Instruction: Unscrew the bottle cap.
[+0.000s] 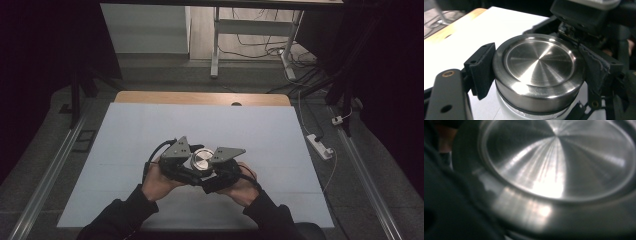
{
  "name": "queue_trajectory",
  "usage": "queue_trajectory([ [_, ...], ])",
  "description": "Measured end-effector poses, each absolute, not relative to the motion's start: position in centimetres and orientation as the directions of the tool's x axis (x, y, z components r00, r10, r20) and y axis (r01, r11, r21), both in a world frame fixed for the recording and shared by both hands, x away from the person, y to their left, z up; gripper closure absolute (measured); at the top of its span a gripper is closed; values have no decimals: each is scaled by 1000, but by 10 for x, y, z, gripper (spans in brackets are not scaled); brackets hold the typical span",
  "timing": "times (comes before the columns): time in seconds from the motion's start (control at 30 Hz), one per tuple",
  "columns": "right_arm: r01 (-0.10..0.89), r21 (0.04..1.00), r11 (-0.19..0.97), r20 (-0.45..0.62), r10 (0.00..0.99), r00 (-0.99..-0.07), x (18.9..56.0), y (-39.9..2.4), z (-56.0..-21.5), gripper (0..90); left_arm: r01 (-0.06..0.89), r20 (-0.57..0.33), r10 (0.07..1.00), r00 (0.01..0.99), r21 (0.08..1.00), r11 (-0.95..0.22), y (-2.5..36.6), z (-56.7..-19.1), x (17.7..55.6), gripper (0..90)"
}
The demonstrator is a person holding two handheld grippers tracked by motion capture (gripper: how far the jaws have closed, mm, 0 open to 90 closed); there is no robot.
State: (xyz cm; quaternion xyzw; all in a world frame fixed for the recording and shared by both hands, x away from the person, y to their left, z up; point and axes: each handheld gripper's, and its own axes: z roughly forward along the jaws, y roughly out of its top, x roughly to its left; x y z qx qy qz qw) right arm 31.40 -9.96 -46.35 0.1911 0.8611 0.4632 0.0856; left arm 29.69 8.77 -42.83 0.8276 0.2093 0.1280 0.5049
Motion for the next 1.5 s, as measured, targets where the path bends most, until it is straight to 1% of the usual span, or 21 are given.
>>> queue_trajectory([
  [0.1,259,829,495,27,427,-904,315,-99,-465,149,225,8,507,862,890,-396,85,-428,294,199],
  [0.17,264,829,493,29,434,-900,314,-98,-466,149,230,3,510,860,890,-394,84,-427,294,199],
  [0.37,263,834,485,28,439,-898,315,-99,-466,149,214,28,520,854,891,-401,84,-423,290,200],
  [0.57,262,837,480,31,438,-899,316,-101,-465,149,216,33,530,847,891,-399,90,-418,290,200],
  [0.8,266,843,468,39,440,-897,320,-105,-464,149,224,15,515,857,889,-399,98,-415,290,202],
  [1.5,271,844,462,31,463,-886,331,-113,-466,149,219,-33,469,883,912,-348,114,-408,275,206],
])
